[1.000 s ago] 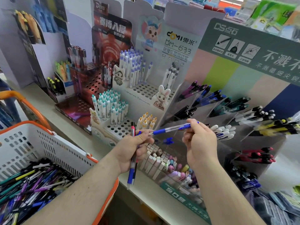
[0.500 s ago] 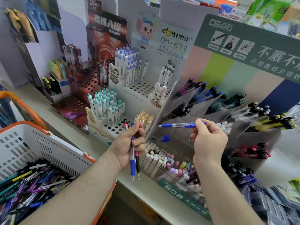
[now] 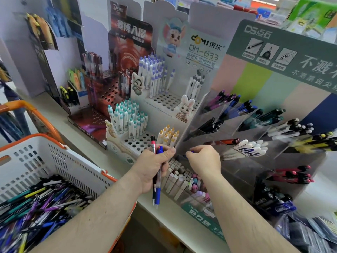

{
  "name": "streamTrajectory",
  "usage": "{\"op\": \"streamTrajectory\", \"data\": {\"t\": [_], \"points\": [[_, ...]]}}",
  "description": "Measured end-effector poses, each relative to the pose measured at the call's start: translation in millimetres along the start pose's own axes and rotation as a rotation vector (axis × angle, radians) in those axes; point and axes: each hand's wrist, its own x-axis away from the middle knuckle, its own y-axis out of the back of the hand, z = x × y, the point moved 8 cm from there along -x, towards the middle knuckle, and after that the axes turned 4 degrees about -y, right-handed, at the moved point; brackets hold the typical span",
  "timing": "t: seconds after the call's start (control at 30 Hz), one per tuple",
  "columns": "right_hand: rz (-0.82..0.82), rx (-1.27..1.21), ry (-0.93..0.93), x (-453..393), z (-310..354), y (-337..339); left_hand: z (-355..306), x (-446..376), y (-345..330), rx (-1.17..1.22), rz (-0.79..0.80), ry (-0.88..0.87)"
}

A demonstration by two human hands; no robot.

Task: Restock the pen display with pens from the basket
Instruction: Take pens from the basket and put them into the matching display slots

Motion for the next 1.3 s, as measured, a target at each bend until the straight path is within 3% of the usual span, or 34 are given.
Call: {"op": "streamTrajectory", "data": {"t": [0.13,0.2,0.33,0.47,0.53,0.6,0.7,0.83,1.0,1.17,1.3], "points": [[-0.114,-0.100,0.135,15.7,20.2,22.3,-8.5,2.6,3.2,-0.361,-0.019,-0.102],[0.010,-0.291,0.201,28.1,33.5,21.4,-12.2,3.4,-0.7,-0.504,0.000,-0.138],[0.287,-0.248,0.243,48.4,48.0,-0.4,-13.6,4.0,-16.3,-0.519,0.088,-0.163],[0.334,-0.297,0.229,51.5,43.9,-2.7,-11.8,4.4,-19.3,-0.578,0.147,-0.135],[0.276,-0.403,0.183,46.9,36.3,11.7,-8.6,4.1,-17.8,-0.622,0.192,-0.067],[0.173,-0.600,0.063,35.4,15.6,29.9,-7.3,2.4,-6.1,-0.562,0.155,0.019],[0.136,-1.044,-0.187,24.2,-18.5,37.8,-6.7,-2.7,9.5,-0.280,0.138,0.110],[0.165,-1.223,-0.322,24.4,-34.2,25.8,-8.0,-3.6,0.2,0.042,0.160,0.106],[0.204,-1.303,-0.381,32.3,-37.1,14.1,-4.5,-7.8,-14.7,0.379,0.141,0.089],[-0.148,-1.225,-0.262,25.7,-44.5,58.6,1.0,-13.7,-11.7,0.369,0.096,0.076],[-0.309,-0.860,-0.090,18.9,-38.0,75.7,6.6,-13.8,-7.4,0.226,0.088,0.103]]}}
